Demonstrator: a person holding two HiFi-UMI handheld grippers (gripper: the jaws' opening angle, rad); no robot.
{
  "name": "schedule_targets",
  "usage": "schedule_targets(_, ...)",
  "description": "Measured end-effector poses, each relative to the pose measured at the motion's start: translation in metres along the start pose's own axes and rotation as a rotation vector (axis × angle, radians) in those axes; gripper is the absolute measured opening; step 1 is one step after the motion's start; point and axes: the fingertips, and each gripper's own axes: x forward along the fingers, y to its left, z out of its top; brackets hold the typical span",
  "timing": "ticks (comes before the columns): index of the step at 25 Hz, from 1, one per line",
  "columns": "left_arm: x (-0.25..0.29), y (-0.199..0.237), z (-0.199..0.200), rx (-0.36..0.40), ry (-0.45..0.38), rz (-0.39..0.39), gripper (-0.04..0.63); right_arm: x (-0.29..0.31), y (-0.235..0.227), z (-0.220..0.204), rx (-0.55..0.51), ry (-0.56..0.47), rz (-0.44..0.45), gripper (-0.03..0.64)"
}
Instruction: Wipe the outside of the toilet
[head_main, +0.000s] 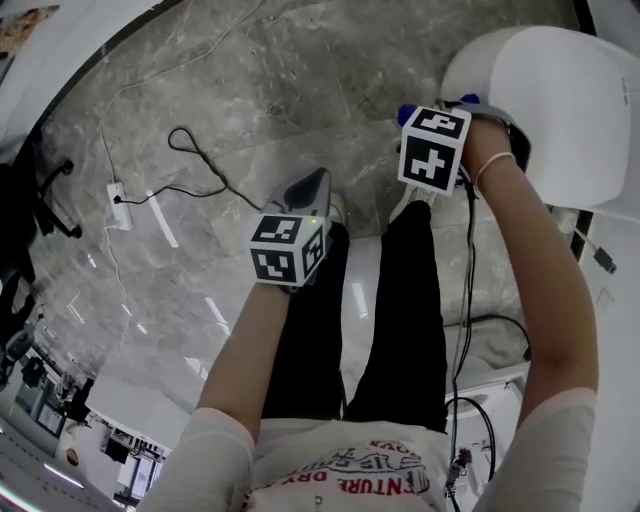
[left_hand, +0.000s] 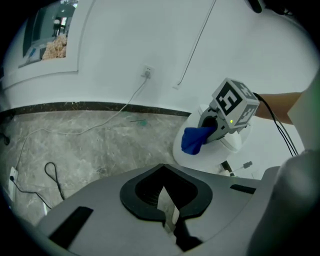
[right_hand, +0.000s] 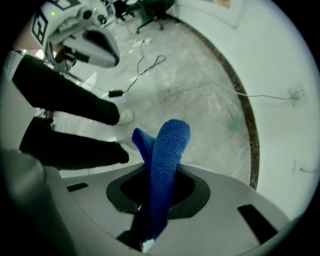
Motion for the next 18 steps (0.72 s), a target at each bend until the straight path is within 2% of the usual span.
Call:
schedule_targets(4, -0.011, -0.026, 0.037, 0.075, -0.018, -0.019, 0.006, -0.061, -0.016, -0.007, 0.27, -0.257, -0.166, 0.076)
schedule_targets(8, -0.004, -0.086, 0.093, 0.215, -0.052, -0.074, 0.006, -0.115, -0.023, -0.062, 0.565, -0.452, -0.263, 0.077)
schedule_targets(10, 0.003, -0.131, 0.12, 0.268, -0.066, -0.109, 0.006, -0.137, -0.025, -0.105, 0.666, -0.5, -0.316, 0.077)
schedule_targets(13, 0.016, -0.2, 0.161, 0.303, -0.097, -0.154, 0.006, -0.167, -0.028, -0.182, 0.78, -0.543, -0.423, 0.077)
schedule_targets(18, 0.056, -0.32, 0.214, 0.427, -0.118, -0.231, 0.006, -0.201, -0.011, -0.329, 1.016, -0.589, -0.616, 0.077)
